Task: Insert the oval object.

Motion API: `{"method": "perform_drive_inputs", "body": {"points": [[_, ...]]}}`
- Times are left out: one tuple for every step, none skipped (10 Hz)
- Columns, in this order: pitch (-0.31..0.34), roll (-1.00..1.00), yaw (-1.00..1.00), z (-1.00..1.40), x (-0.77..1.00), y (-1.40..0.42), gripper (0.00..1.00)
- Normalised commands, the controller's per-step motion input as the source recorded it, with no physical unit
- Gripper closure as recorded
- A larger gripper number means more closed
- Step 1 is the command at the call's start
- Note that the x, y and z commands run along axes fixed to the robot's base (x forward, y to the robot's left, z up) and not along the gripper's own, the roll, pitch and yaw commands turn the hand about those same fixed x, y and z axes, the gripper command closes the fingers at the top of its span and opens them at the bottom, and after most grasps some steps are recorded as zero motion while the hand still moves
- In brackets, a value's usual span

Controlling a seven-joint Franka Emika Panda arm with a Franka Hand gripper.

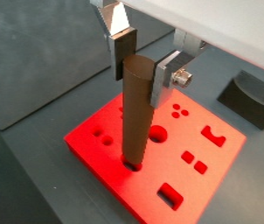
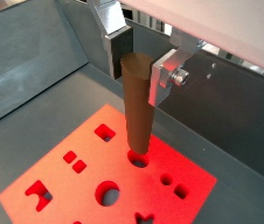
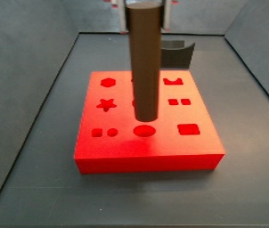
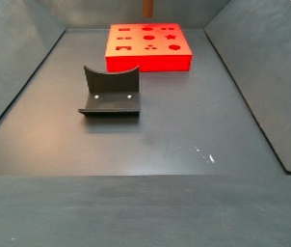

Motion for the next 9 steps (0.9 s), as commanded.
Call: {"method": "perform_drive_inputs", "body": {"points": [[0.000, 0.11, 0.00, -0.21, 0.00, 0.01, 1.00], [0.000, 0.10, 0.26, -0.29, 0.00, 0.00, 1.00], [0.000, 0.06, 0.37, -0.33, 0.03, 0.00, 1.00], [0.000, 0.04, 0.24, -0.18, 0.01, -0.09, 1.00], [0.000, 0.00, 0.09, 0.00, 0.00, 0.00, 1.00], [0.000, 0.02, 0.00, 0.00, 0.01, -0.05, 1.00], [0.000, 0.13, 0.00, -0.11, 0.52, -0.15, 1.00], [0.001, 0.13, 0.00, -0.15, 0.64, -0.11, 1.00], [0.017, 0.07, 0.00, -0.13, 0.29, 0.00, 1.00]]}}
